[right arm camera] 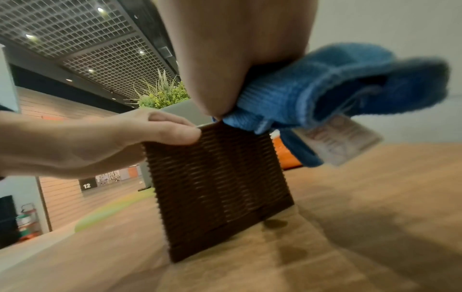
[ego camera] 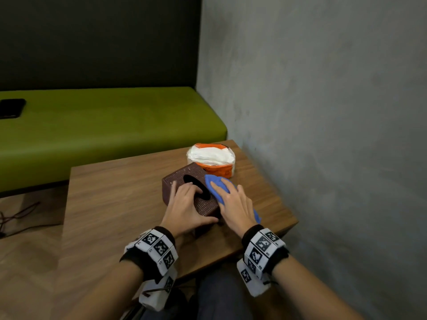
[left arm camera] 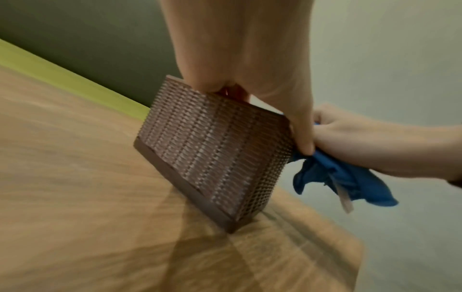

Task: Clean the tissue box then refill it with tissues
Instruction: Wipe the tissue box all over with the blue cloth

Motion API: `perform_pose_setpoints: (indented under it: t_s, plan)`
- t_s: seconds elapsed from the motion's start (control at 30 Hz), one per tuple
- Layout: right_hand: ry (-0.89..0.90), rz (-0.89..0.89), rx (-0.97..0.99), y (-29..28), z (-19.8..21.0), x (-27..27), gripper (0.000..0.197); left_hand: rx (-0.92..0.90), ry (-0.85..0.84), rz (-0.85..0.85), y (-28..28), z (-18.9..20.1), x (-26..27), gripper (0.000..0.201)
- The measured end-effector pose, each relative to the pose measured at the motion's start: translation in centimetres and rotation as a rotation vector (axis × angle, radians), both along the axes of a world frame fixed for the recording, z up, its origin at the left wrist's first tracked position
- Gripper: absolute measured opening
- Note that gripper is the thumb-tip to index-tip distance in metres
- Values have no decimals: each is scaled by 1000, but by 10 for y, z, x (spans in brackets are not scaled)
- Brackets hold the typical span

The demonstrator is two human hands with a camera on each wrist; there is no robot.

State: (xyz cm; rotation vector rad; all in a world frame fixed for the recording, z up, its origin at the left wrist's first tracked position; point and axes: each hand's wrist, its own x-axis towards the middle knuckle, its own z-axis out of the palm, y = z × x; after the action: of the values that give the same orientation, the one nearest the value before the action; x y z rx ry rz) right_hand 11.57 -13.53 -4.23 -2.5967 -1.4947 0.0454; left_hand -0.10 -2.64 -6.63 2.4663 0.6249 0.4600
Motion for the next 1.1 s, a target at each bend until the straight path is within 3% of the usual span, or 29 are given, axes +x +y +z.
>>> perform_pose_setpoints:
  t_s: [0.07, 0.2, 0.33, 0.5, 0.67, 0.87, 1.0, 1.1]
  plan:
    - [-11, 19, 10, -1, 2, 4, 54, -65, 19, -103, 13, 2, -11, 106]
    - [-16, 122, 1, -7, 6, 8, 51, -116, 37, -209, 40, 11, -22, 102]
    - [-33, 367, 65, -23, 2, -9, 49, -59, 161, -287, 35, 15, -16, 125]
    - [12, 350, 83, -1, 7, -36, 43, -34, 197, -265, 31, 16, -12, 141]
    - [33, 448, 78, -32, 7, -9, 45, 5, 215, -244, 30, 15, -10, 119]
    - [53, 432, 118, -7, 12, -34, 36, -67, 145, -223, 25, 15, -4, 110]
    - [12, 479, 87, -31, 4, -12, 45, -25, 154, -235, 29, 13, -7, 106]
    - [-63, 379, 115, -39, 2, 4, 48, 10, 234, -285, 25, 17, -5, 101]
